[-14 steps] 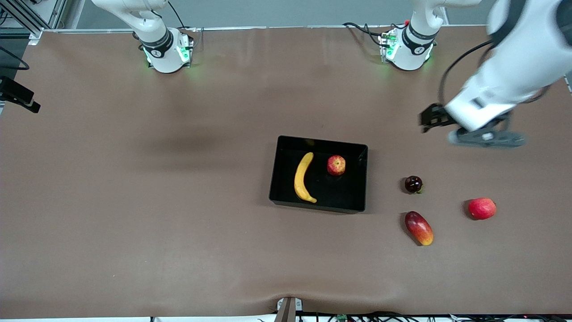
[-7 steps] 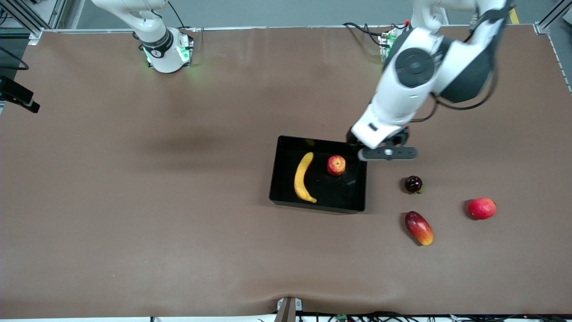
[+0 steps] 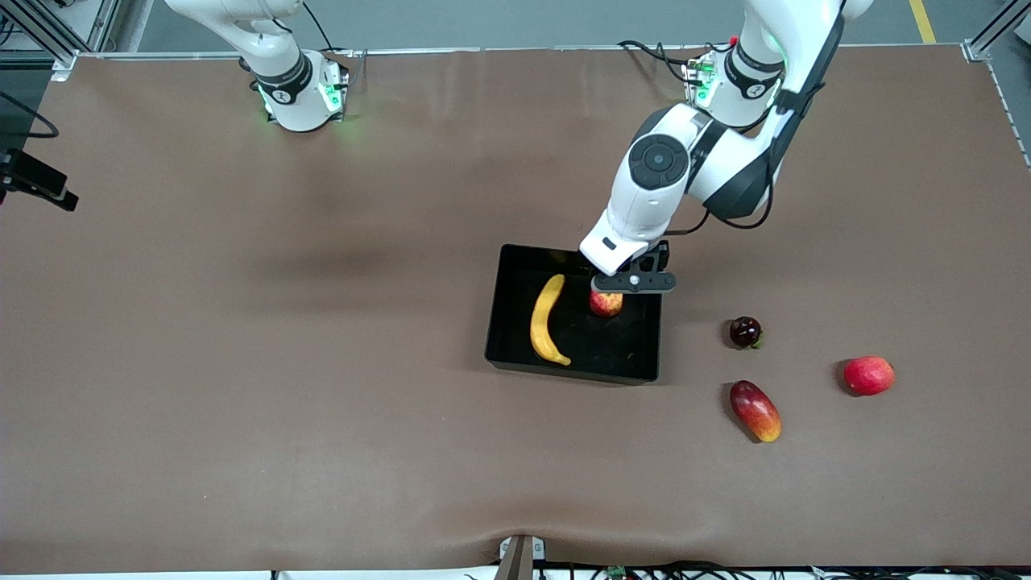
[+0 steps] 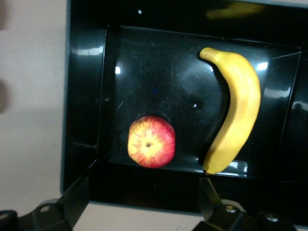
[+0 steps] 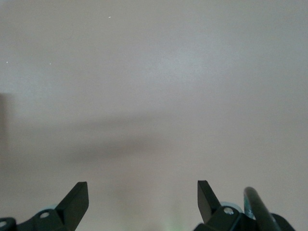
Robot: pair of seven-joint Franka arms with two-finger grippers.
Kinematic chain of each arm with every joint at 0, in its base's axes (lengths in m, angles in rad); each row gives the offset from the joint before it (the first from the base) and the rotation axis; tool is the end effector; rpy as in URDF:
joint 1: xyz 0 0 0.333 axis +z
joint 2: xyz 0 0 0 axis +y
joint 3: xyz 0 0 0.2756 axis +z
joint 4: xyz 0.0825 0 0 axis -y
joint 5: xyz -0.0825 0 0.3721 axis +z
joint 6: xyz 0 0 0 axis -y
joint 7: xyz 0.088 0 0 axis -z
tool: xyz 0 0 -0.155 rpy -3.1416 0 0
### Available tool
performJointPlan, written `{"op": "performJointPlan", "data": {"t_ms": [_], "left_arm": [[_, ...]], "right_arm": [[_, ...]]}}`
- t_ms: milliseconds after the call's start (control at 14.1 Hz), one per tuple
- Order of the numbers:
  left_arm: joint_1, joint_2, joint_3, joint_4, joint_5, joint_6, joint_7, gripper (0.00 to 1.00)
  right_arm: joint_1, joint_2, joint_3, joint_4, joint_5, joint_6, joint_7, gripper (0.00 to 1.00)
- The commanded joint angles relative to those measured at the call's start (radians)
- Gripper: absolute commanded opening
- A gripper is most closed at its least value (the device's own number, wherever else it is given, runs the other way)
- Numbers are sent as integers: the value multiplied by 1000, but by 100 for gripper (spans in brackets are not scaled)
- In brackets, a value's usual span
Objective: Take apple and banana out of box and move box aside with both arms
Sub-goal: 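Lower the left gripper onto the red apple and close on it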
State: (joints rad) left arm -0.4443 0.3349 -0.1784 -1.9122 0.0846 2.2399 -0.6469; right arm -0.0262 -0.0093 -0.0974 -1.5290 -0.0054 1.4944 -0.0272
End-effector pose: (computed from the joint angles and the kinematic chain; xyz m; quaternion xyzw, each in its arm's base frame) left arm 0.4893 -0.3435 0.2449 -0.9999 0.0093 -0.0020 0.0034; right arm 0.5272 -0.0666 0.5536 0.9987 -0.0483 -0.0128 0.0013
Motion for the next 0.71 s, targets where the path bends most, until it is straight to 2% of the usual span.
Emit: {"op": "performJointPlan", "data": {"t_ms": [0,285,641], "left_arm": [[-4,44,2,-1,68,47,-30,100],[-5,125,2,-1,95,135,-77,100],[-7,165,2,-4,96,144,-79,100]], "right_arm": [[-12,8,8,21,-8,-5,-5,100],[-12,8,8,21,-8,-6,-5,100],[-12,8,10,21,-7,-6,-3,100]]}}
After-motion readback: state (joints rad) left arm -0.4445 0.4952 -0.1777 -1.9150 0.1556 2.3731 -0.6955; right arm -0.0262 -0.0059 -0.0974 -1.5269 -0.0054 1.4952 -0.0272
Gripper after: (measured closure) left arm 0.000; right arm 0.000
